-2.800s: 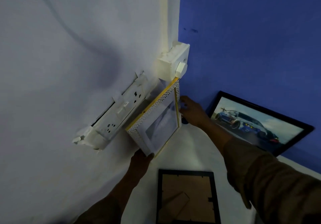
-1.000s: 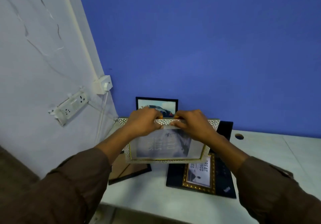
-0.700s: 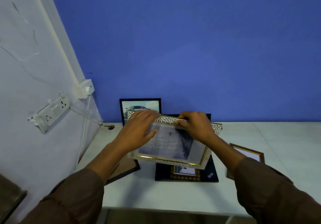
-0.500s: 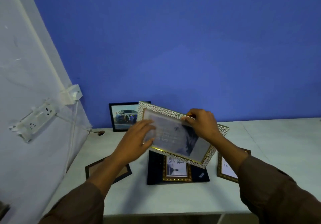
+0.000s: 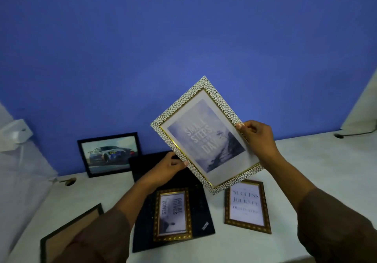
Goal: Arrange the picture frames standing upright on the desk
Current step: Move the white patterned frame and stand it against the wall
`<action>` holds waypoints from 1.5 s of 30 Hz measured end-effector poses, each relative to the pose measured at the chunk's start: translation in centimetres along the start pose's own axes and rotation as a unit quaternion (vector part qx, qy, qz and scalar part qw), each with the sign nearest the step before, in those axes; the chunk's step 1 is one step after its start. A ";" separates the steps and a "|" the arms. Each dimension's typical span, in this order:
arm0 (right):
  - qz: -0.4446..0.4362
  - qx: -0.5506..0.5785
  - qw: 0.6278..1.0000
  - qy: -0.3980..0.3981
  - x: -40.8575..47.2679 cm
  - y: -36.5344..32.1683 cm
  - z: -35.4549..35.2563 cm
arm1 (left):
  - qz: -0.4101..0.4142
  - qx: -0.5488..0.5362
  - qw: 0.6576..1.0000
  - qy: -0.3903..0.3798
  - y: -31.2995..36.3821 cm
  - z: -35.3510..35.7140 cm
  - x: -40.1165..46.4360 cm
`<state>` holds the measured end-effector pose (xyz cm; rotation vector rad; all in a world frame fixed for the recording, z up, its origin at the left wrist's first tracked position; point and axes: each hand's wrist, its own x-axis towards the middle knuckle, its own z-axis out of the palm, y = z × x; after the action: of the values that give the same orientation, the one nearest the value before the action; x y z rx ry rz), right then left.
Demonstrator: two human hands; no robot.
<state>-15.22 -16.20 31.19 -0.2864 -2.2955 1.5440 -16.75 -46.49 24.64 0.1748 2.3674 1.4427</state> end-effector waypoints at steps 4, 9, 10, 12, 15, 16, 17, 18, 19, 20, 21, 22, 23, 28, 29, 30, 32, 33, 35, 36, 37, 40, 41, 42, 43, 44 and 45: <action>-0.028 -0.002 1.000 0.011 6.6 2.6 -3.4 | 0.013 -0.097 0.995 0.009 4.5 2.3 6.7; -0.066 -0.073 0.995 0.018 15.2 7.2 -6.1 | 0.018 -0.120 0.992 0.029 9.0 5.2 14.7; -0.076 -0.093 0.993 0.011 17.0 8.2 -6.5 | 0.015 -0.127 0.991 0.040 9.7 5.9 16.2; -0.091 -0.126 0.988 -0.009 20.0 10.0 -6.6 | 0.002 -0.138 0.989 0.053 10.2 6.6 18.7; -0.085 -0.161 0.982 -0.054 23.9 13.0 -6.0 | -0.018 -0.150 0.985 0.080 10.3 7.6 21.8; -0.079 -0.171 0.980 -0.064 25.0 14.0 -5.6 | -0.020 -0.149 0.985 0.085 10.2 7.9 22.8; -0.072 -0.180 0.978 -0.073 25.9 14.9 -5.1 | -0.024 -0.148 0.985 0.089 10.1 8.1 23.5; -0.062 -0.187 0.977 -0.083 26.9 15.8 -4.5 | -0.033 -0.138 0.985 0.095 10.0 8.3 24.8; -0.053 -0.193 0.976 -0.091 27.8 16.7 -3.9 | -0.042 -0.129 0.986 0.101 9.9 8.5 25.9; -0.044 -0.200 0.974 -0.097 28.8 17.7 -3.3 | -0.050 -0.122 0.985 0.108 9.7 8.7 27.2; -0.035 -0.202 0.973 -0.103 29.4 18.7 -2.7 | -0.053 -0.120 0.985 0.114 9.4 8.8 28.1; -0.027 -0.202 0.973 -0.108 30.0 19.7 -2.2 | -0.057 -0.115 0.985 0.117 9.0 9.0 29.0; -0.019 -0.202 0.973 -0.113 30.8 20.9 -1.6 | -0.063 -0.112 0.985 0.116 8.5 9.3 30.1; 0.007 -0.201 0.967 -0.156 33.2 26.1 0.9 | -0.115 -0.108 0.980 0.121 5.9 11.0 33.7; 0.009 -0.201 0.966 -0.160 33.3 26.7 1.2 | -0.117 -0.105 0.980 0.120 5.5 11.2 34.0; 0.015 -0.201 0.965 -0.168 33.5 27.4 1.5 | -0.126 -0.102 0.980 0.119 4.8 11.5 34.6; 0.022 -0.201 0.962 -0.181 33.8 28.6 2.1 | -0.147 -0.099 0.977 0.118 3.7 11.9 35.4; 0.029 -0.203 0.961 -0.187 33.9 29.3 2.3 | -0.155 -0.097 0.976 0.115 3.2 12.2 35.9; 0.034 -0.210 0.958 -0.193 34.0 29.9 2.7 | -0.163 -0.099 0.975 0.115 2.5 12.8 36.3; 0.036 -0.212 0.957 -0.194 34.0 30.2 2.8 | -0.168 -0.105 0.973 0.117 2.3 13.1 36.5; 0.040 -0.213 0.956 -0.196 34.0 30.4 2.9 | -0.169 -0.111 0.972 0.120 2.0 13.4 36.6; 0.042 -0.213 0.955 -0.203 34.1 31.0 2.9 | -0.177 -0.129 0.967 0.133 1.5 14.1 37.1; 0.042 -0.213 0.955 -0.204 34.2 31.1 2.9 | -0.180 -0.130 0.965 0.136 1.4 14.1 37.1; 0.042 -0.211 0.955 -0.203 34.2 31.2 2.9 | -0.182 -0.133 0.964 0.139 1.3 14.2 37.2; 0.045 -0.214 0.955 -0.202 34.2 31.2 3.0 | -0.182 -0.131 0.965 0.139 1.2 14.2 37.2; 0.050 -0.212 0.955 -0.203 34.1 31.2 3.1 | -0.180 -0.127 0.966 0.138 1.2 14.2 37.1; 0.062 -0.211 0.955 -0.200 33.9 31.3 3.2 | -0.178 -0.121 0.967 0.138 1.4 14.3 37.0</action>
<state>-48.52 5.28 7.35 -0.2440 -2.9795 1.2352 -45.89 -23.23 11.06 -0.5199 2.2436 1.6343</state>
